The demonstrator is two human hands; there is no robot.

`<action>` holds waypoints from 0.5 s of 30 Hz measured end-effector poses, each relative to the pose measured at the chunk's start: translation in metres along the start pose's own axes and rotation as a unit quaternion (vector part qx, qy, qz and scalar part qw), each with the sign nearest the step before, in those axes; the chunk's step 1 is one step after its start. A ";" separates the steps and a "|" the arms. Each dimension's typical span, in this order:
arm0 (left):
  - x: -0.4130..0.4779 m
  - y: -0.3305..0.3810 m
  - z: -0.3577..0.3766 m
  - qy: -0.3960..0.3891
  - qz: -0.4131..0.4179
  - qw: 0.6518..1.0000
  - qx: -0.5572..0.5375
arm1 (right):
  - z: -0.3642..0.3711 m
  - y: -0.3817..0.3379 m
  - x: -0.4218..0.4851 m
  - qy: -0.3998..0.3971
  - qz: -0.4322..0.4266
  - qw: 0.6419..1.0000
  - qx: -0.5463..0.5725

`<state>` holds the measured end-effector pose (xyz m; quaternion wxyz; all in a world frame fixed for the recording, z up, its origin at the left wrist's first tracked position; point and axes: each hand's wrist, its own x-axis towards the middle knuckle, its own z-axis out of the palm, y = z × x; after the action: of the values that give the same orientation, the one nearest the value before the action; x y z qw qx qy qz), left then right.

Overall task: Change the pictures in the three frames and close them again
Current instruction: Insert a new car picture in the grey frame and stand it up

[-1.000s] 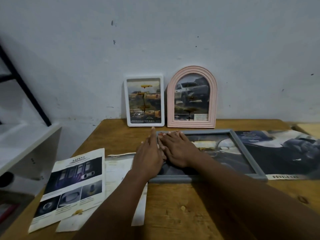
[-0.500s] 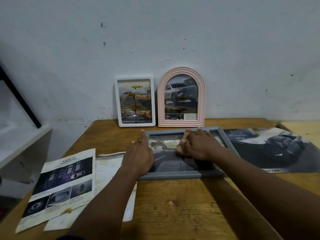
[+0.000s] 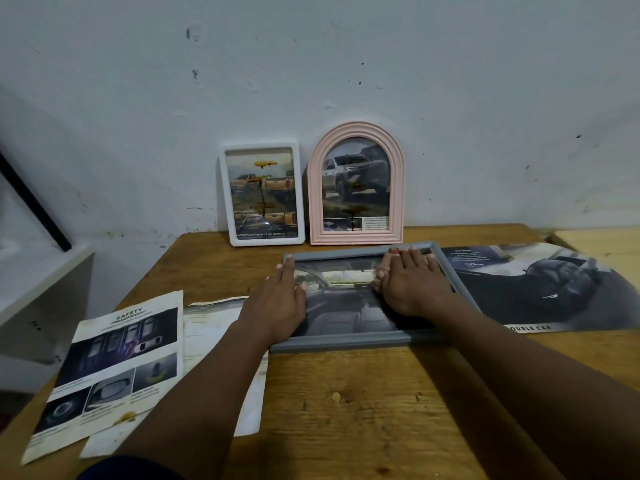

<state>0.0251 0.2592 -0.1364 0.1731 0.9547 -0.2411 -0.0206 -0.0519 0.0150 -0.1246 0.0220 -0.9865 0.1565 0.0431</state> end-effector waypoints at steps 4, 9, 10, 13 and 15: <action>0.001 0.001 0.000 0.005 -0.005 1.000 -0.017 | 0.000 0.017 -0.008 -0.016 0.048 0.999 0.003; 0.000 0.001 0.000 0.018 -0.010 0.999 -0.038 | 0.005 0.005 -0.024 -0.017 0.059 0.998 0.023; -0.001 0.001 0.000 0.022 -0.010 0.999 -0.047 | 0.006 0.000 -0.025 -0.022 0.057 0.998 0.029; -0.001 0.000 0.001 0.031 -0.008 0.998 -0.062 | 0.009 -0.022 -0.027 -0.022 0.028 0.999 0.029; -0.001 0.000 0.002 0.036 -0.005 0.997 -0.065 | 0.009 -0.040 -0.026 -0.015 -0.001 0.999 0.031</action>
<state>0.0238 0.2598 -0.1381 0.2427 0.9429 -0.2279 -0.0030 -0.0643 0.0615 -0.1302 0.0545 -0.9847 0.1565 0.0531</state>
